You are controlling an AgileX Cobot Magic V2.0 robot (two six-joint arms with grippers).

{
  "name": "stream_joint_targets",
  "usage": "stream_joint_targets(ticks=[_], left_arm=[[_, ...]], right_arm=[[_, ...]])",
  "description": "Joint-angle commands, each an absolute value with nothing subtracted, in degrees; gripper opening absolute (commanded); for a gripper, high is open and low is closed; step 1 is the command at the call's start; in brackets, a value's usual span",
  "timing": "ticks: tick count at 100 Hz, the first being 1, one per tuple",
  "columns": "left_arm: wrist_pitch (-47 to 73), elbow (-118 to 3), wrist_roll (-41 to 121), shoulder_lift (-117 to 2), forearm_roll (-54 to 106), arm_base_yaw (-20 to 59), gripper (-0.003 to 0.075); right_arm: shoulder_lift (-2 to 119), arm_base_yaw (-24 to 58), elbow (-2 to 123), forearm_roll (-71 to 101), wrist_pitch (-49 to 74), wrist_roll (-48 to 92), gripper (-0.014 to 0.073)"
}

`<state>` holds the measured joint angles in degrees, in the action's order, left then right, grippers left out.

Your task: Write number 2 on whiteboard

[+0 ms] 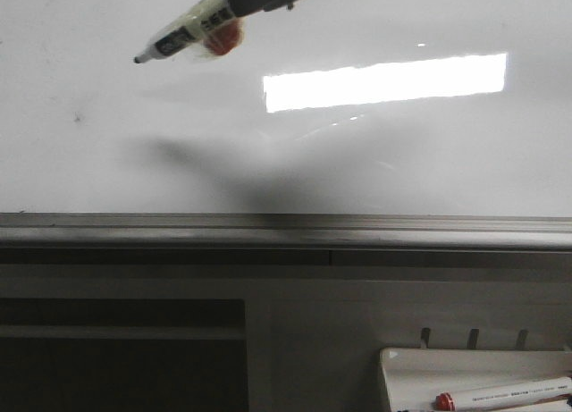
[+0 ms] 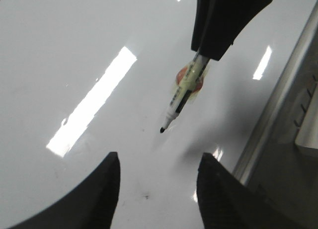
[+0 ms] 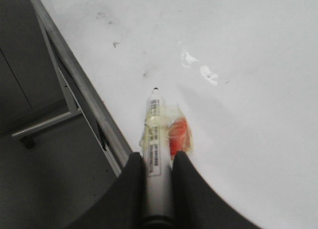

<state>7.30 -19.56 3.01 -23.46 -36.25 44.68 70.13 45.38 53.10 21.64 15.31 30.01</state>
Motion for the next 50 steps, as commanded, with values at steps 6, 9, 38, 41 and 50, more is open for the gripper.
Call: stream_joint_targets(ticks=[6, 9, 38, 41, 50], left_arm=[[3.92, -23.28, -4.14, -23.78, -35.6, 38.78, 0.0314], [3.9, -23.82, -5.24, -23.78, -35.6, 36.77, 0.0314], [-5.27, -24.5, -6.26, -23.78, -33.64, 22.82, 0.0314], [-5.8, -24.63, -6.26, -23.78, -32.8, 22.02, 0.0314], [-7.31, -24.63, -6.26, -23.78, -31.72, 20.21, 0.0314]], right_arm=[[70.6, 43.04, 59.09, 22.39, 18.67, 29.93, -0.0058], [71.07, 42.91, 59.83, 22.39, 19.55, 29.93, -0.0058], [76.34, 42.37, 64.85, 21.62, 20.62, 29.93, -0.0058], [76.89, 42.07, 65.35, 21.62, 20.84, 29.93, -0.0058], [78.83, 40.89, 67.05, 21.5, 22.3, 29.93, -0.0058]])
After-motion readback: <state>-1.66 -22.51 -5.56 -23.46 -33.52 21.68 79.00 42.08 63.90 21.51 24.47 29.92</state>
